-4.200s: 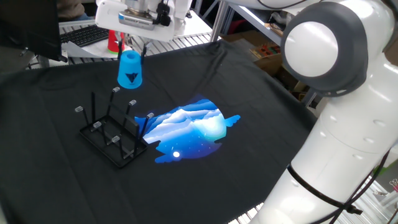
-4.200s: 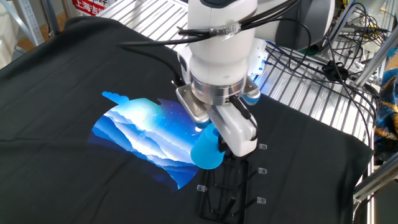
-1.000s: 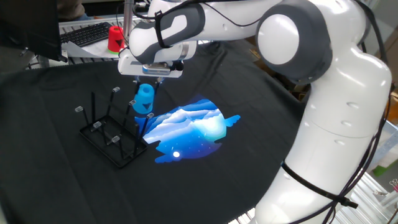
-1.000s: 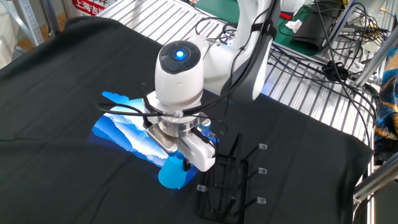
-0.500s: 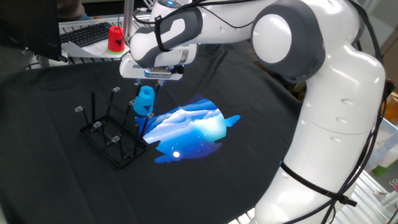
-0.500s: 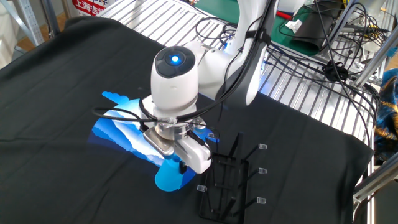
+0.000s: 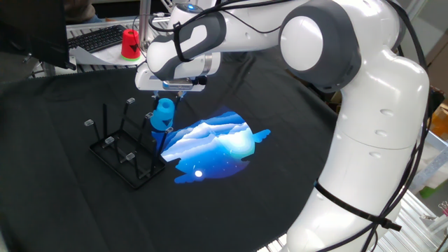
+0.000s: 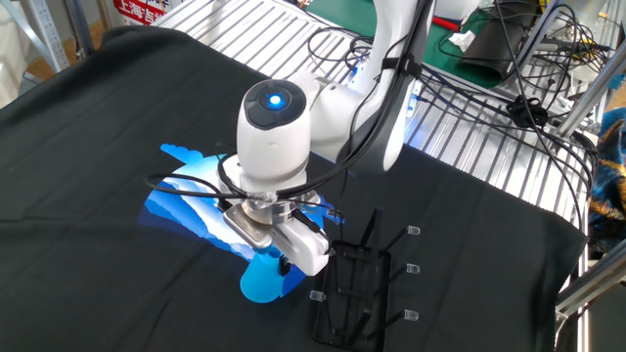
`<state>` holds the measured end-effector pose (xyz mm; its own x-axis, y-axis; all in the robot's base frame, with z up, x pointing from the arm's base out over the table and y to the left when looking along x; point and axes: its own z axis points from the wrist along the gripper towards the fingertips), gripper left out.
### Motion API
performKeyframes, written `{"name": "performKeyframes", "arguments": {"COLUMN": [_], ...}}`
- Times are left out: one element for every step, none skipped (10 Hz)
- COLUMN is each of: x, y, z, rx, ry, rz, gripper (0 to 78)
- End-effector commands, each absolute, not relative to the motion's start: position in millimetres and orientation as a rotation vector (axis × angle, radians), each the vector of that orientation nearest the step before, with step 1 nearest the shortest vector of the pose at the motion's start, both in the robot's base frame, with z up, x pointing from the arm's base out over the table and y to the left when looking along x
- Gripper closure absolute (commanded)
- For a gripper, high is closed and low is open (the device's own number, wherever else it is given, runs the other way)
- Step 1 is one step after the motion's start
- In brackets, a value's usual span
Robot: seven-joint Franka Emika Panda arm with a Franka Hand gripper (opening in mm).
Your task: Take the cup off the cup rack
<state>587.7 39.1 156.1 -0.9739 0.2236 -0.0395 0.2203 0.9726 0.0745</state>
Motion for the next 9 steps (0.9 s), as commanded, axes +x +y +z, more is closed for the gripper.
{"name": "performKeyframes", "arguments": {"x": [588.6, 588.6, 588.6, 588.6, 588.6, 588.6, 588.6, 588.6, 582.6], "y": [38.9, 38.9, 38.9, 38.9, 38.9, 38.9, 38.9, 38.9, 32.0], "z": [157.3, 157.3, 157.3, 157.3, 157.3, 157.3, 157.3, 157.3, 214.7], "rx": [0.34, 0.34, 0.34, 0.34, 0.34, 0.34, 0.34, 0.34, 0.395], "ry": [3.075, 3.075, 3.075, 3.075, 3.075, 3.075, 3.075, 3.075, 3.097], "rz": [0.108, 0.108, 0.108, 0.108, 0.108, 0.108, 0.108, 0.108, 0.121], "gripper": [0.2, 0.2, 0.2, 0.2, 0.2, 0.2, 0.2, 0.2, 0.2]}}
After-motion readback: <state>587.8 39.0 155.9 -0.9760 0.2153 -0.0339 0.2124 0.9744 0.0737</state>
